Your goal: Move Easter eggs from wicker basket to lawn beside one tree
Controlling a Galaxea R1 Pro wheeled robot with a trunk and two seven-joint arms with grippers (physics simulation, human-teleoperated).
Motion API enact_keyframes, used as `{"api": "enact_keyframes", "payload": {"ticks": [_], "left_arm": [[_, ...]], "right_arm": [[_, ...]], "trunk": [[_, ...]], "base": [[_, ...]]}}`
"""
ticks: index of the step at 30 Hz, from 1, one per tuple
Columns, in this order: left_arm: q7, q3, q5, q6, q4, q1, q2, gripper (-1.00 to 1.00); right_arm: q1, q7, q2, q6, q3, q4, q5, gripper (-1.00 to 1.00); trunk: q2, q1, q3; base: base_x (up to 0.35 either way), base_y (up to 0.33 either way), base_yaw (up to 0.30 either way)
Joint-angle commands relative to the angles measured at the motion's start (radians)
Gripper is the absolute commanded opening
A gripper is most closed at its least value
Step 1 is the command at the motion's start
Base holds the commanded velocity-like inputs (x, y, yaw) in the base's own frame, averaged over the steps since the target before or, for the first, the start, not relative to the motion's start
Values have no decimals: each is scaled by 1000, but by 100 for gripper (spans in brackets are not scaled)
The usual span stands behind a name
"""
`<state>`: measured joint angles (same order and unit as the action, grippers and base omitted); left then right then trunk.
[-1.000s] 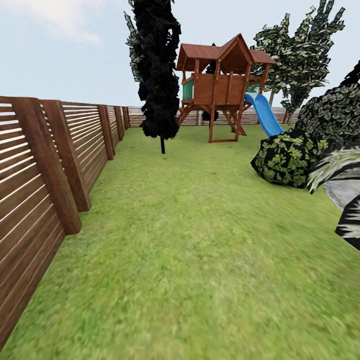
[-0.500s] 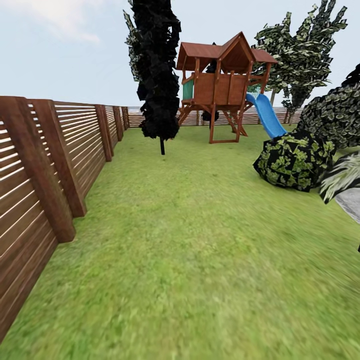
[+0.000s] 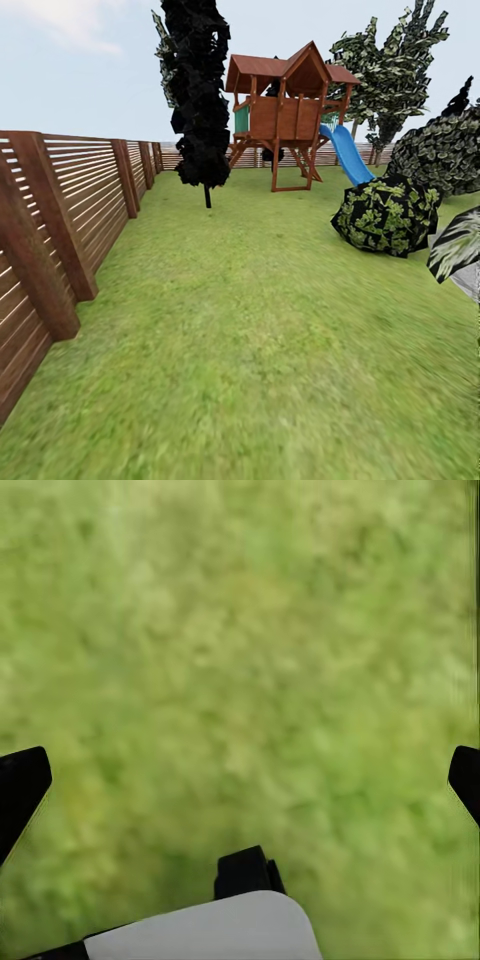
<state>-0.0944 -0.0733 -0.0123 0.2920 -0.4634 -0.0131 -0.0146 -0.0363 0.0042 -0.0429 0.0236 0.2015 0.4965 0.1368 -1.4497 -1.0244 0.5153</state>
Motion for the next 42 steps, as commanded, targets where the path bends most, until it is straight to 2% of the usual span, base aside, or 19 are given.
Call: {"api": "enact_keyframes", "payload": {"ticks": [1, 12, 42], "left_arm": [[-10, -6, -1, 1, -1, -1, 1, 100], [-11, -5, 3, 4, -2, -1, -1, 100], [-11, -3, 11, 4, -2, 0, -1, 100]], "right_arm": [[-1, 0, 0, 2, -1, -1, 10, 100], [-1, 0, 0, 2, -1, -1, 10, 100], [-1, 0, 0, 2, -1, 0, 10, 100]], "trunk": [[0, -1, 1], [0, -1, 1], [0, -1, 1]], "base": [[337, -10, -184], [177, -1, -120], [331, 0, -2]]}}
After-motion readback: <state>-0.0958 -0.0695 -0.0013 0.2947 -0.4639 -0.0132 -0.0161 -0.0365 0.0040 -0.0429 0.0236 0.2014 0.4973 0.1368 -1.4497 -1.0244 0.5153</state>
